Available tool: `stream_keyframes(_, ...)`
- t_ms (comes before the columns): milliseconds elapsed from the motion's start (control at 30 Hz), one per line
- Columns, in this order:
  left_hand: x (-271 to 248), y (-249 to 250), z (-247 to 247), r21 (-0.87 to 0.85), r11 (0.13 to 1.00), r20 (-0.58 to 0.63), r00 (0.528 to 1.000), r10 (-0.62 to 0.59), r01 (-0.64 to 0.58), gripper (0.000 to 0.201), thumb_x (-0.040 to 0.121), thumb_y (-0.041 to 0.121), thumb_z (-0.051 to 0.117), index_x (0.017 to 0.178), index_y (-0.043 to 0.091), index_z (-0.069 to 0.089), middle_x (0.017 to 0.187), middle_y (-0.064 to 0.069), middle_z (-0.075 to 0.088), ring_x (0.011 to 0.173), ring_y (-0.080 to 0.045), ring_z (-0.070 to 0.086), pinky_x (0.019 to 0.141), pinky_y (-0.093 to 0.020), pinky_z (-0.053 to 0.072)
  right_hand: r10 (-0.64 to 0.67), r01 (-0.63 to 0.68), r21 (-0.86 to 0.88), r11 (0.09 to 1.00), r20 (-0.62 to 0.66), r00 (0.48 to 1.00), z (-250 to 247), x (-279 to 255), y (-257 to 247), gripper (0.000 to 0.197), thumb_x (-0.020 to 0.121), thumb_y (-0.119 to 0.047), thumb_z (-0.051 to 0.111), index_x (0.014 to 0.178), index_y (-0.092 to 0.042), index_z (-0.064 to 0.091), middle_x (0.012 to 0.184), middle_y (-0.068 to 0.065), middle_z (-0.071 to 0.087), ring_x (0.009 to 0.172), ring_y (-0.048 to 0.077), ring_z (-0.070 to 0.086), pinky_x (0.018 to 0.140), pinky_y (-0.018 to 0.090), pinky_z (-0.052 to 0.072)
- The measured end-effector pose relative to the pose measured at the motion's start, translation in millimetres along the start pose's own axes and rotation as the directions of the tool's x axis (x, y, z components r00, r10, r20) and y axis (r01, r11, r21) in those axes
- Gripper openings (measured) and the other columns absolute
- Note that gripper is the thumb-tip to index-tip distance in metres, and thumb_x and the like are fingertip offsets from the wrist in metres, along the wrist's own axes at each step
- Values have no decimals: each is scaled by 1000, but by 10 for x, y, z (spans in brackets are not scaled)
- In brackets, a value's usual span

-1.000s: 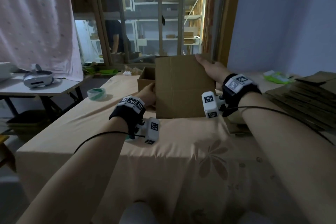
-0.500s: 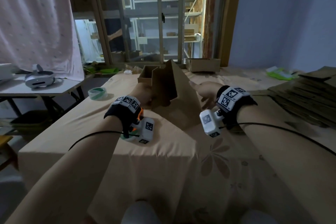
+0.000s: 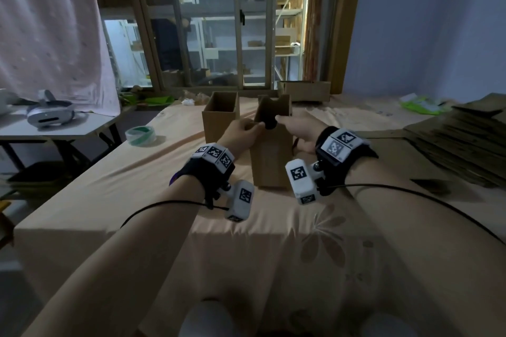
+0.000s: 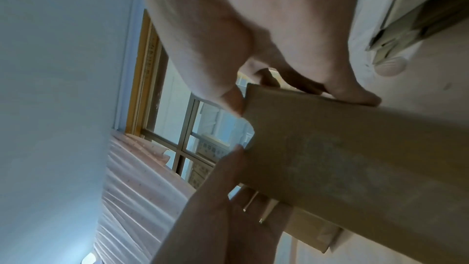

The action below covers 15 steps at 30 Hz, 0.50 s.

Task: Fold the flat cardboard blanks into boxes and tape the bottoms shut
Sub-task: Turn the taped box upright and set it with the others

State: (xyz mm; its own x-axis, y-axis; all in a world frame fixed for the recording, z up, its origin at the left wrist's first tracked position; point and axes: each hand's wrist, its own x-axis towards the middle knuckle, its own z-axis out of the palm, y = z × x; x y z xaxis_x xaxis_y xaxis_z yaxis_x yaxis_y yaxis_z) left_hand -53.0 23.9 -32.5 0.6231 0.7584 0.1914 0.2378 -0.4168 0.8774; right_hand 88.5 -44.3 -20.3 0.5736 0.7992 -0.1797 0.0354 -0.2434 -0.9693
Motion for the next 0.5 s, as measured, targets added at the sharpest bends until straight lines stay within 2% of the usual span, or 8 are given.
stream_keyframes(67,96,19,-15,49,999,-27,1000,11,-9,39,94,37,53,120,10,62,105,-9,69,97,-21,65,84,-32,54,-19,19,14,1000,-21,1000,46,126,-66,57,87,-26,55,140,-8,42,138,21,51,121,40,52,99,58,40)
stream_keyframes(100,158,21,-25,66,998,-33,999,12,-9,40,94,37,52,120,9,61,105,-8,68,97,-20,65,85,-33,54,-31,31,14,999,-45,999,69,133,-117,54,87,-21,52,138,-6,42,134,22,53,117,39,53,94,54,43)
stream_keyframes(167,285,36,-58,93,995,-63,997,34,-28,37,94,38,52,115,10,63,100,-7,68,91,-19,63,80,-31,52,-64,68,46,997,-77,995,98,220,-211,56,87,-16,48,142,-8,37,136,18,50,116,34,51,83,44,43)
stream_keyframes(233,413,58,-95,93,994,-107,993,59,-50,33,93,37,52,107,10,65,93,-6,67,85,-19,62,73,-29,49,-91,95,50,994,-85,992,139,379,-280,65,83,-18,44,146,-11,34,138,9,46,127,32,45,92,40,40)
stream_keyframes(300,557,70,-128,129,991,-128,990,55,-38,30,93,36,52,101,11,65,88,-6,66,80,-19,60,69,-27,47,-87,92,50,995,-87,992,140,730,-274,60,75,-20,42,134,-11,45,123,3,45,129,32,46,102,43,40)
stream_keyframes(367,674,100,-160,179,984,-134,990,39,-14,25,94,35,51,97,14,63,85,-4,62,79,-18,58,66,-25,44,-75,79,41,996,-89,993,163,921,-310,43,73,-21,41,114,-13,50,118,9,50,116,32,53,95,41,46)
stream_keyframes(433,774,106,-189,233,972,-131,991,10,20,24,93,35,51,99,15,62,89,-3,62,84,-20,58,72,-26,43,-61,66,51,996,-96,993,166,1065,-336,39,69,-22,39,104,-11,53,121,14,54,111,33,56,89,42,47)
stream_keyframes(500,878,63,-213,292,955,-141,990,-16,57,31,89,38,54,107,15,65,98,-6,65,98,-25,58,84,-32,46,-74,75,2,997,-102,992,206,951,-395,36,75,-20,42,107,-8,54,124,16,54,116,34,55,86,39,45)
